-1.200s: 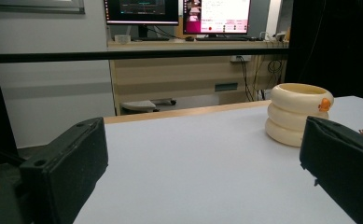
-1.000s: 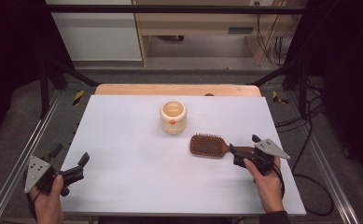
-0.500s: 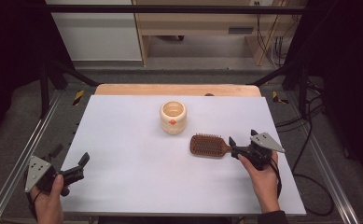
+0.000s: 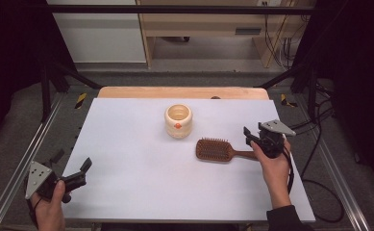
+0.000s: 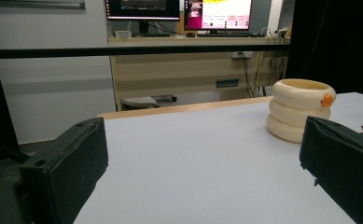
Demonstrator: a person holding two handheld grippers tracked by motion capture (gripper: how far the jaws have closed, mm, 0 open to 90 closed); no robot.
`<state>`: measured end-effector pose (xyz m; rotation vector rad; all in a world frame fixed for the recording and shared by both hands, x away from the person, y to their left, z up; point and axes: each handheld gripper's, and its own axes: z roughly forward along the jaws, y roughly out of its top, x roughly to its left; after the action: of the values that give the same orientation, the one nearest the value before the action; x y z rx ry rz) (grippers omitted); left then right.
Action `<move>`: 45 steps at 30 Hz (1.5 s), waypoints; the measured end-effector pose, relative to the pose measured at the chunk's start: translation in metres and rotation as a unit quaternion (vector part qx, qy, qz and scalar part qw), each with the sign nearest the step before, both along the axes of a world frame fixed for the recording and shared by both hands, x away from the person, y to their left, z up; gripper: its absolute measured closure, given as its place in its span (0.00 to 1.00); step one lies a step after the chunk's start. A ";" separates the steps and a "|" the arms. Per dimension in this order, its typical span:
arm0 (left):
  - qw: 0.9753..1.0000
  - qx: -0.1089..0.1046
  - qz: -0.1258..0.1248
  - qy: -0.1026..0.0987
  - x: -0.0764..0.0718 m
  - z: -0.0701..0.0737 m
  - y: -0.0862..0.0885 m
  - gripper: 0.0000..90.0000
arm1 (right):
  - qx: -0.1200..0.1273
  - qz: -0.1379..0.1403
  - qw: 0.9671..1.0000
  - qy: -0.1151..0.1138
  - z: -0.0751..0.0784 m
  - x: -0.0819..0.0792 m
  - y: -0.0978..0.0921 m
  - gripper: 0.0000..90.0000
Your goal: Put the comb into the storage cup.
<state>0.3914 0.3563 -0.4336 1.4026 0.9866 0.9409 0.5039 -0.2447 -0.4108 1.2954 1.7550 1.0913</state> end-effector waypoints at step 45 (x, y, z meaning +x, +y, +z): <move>1.000 -0.002 -0.002 0.003 0.002 0.000 0.000 0.02 | -0.060 0.056 0.982 0.170 -0.059 0.009 0.003 1.00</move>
<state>0.3930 0.3562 -0.4341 1.4045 0.9885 0.9317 0.5126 -0.2419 -0.4695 1.3826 2.1335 0.8441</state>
